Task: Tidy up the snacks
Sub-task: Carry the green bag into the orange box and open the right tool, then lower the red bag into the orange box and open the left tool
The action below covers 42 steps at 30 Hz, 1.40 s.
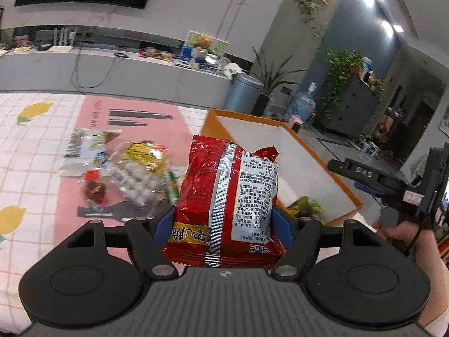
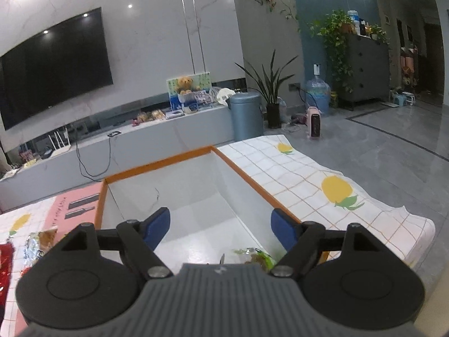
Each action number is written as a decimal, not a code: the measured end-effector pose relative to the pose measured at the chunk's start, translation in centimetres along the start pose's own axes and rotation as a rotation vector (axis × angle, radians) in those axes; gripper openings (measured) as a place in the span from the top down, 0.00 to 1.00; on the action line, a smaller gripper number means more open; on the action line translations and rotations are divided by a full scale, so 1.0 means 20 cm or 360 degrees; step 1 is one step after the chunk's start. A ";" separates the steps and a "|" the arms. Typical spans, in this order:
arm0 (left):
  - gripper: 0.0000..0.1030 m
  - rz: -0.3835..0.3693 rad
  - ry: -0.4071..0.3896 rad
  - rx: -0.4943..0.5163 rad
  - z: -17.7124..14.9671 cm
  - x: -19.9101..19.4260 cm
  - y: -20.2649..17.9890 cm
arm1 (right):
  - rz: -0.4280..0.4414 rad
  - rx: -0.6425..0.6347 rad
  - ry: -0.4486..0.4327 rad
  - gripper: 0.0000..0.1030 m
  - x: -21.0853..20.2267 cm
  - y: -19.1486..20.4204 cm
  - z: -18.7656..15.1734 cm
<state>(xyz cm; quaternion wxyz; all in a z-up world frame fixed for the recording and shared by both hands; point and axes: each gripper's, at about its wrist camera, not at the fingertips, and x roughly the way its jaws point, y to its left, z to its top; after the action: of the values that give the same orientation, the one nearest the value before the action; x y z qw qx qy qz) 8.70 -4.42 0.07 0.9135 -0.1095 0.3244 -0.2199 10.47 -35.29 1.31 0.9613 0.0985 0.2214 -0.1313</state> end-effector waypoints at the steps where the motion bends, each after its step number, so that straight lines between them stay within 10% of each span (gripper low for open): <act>1: 0.19 -0.0008 -0.0002 0.0017 0.01 0.01 -0.03 | -0.0001 0.0005 -0.0006 0.25 0.00 -0.01 0.00; 18: 0.19 -0.0139 0.0074 0.0272 0.18 0.35 -0.41 | 0.0015 0.0191 -0.0099 0.25 -0.07 -0.14 0.04; 42: 0.19 0.0005 0.0245 0.0495 0.12 0.75 -0.57 | 0.0037 0.0313 -0.0120 0.25 -0.09 -0.22 0.06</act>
<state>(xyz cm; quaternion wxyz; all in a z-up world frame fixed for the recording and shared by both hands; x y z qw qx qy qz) 16.98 -21.41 -2.36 0.8922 0.0508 0.3556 -0.2739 8.08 -39.30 2.57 0.9561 0.1899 0.1699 -0.1449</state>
